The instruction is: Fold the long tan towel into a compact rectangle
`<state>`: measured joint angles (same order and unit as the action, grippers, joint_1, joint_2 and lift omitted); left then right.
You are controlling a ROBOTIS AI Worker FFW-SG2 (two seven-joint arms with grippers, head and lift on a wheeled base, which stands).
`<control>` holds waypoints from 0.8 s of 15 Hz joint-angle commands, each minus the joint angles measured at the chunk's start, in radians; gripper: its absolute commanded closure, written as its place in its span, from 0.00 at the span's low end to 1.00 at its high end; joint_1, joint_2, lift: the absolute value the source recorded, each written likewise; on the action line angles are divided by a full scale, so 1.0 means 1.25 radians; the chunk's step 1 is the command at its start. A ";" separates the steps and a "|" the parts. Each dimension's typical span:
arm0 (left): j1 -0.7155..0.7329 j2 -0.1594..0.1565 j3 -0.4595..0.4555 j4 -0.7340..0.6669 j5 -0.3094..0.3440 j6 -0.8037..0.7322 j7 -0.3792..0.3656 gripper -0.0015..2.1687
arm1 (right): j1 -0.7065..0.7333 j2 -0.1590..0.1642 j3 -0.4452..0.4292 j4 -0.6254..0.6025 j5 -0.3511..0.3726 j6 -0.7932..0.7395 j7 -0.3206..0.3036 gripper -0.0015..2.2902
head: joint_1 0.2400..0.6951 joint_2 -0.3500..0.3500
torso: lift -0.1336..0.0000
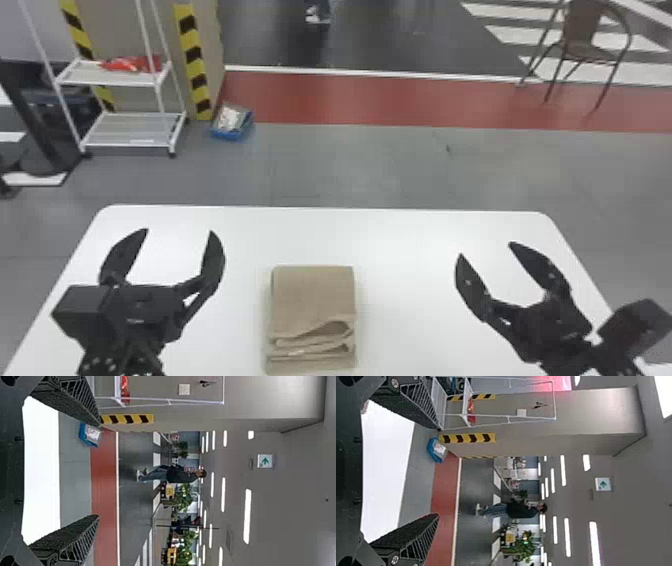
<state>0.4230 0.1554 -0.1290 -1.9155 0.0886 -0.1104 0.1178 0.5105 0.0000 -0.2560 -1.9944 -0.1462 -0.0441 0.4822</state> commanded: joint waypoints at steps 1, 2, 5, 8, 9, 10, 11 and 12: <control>0.004 0.001 0.004 -0.004 0.004 0.002 -0.001 0.03 | 0.011 0.001 0.010 -0.040 0.004 0.072 -0.029 0.05 | 1.00 0.38 | 1.00; 0.004 0.001 0.003 -0.008 0.008 0.007 -0.001 0.03 | 0.011 0.001 0.010 -0.044 0.005 0.079 -0.036 0.05 | 1.00 0.38 | 1.00; 0.006 0.008 0.005 -0.040 0.029 0.083 -0.001 0.03 | 0.013 0.001 0.012 -0.046 0.005 0.074 -0.036 0.05 | 1.00 0.38 | 1.00; 0.006 0.009 0.011 -0.040 0.029 0.088 -0.001 0.03 | 0.011 0.001 0.016 -0.046 0.006 0.067 -0.036 0.05 | 1.00 0.39 | 1.00; 0.006 0.009 0.014 -0.040 0.029 0.085 0.001 0.03 | 0.010 0.001 0.016 -0.046 0.008 0.067 -0.036 0.05 | 1.00 0.39 | 1.00; 0.006 0.009 0.014 -0.040 0.029 0.080 0.005 0.03 | 0.009 0.001 0.018 -0.046 0.016 0.064 -0.037 0.05 | 1.00 0.40 | 1.00; 0.005 0.009 0.014 -0.040 0.029 0.076 0.009 0.03 | 0.009 0.001 0.018 -0.046 0.018 0.062 -0.037 0.05 | 1.00 0.40 | 1.00; 0.004 0.008 0.014 -0.038 0.030 0.068 0.010 0.03 | 0.009 0.001 0.020 -0.046 0.018 0.059 -0.037 0.05 | 1.00 0.40 | 1.00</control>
<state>0.4302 0.1670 -0.1122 -1.9649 0.1244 -0.0134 0.1293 0.5218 0.0000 -0.2335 -2.0525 -0.1266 0.0352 0.4356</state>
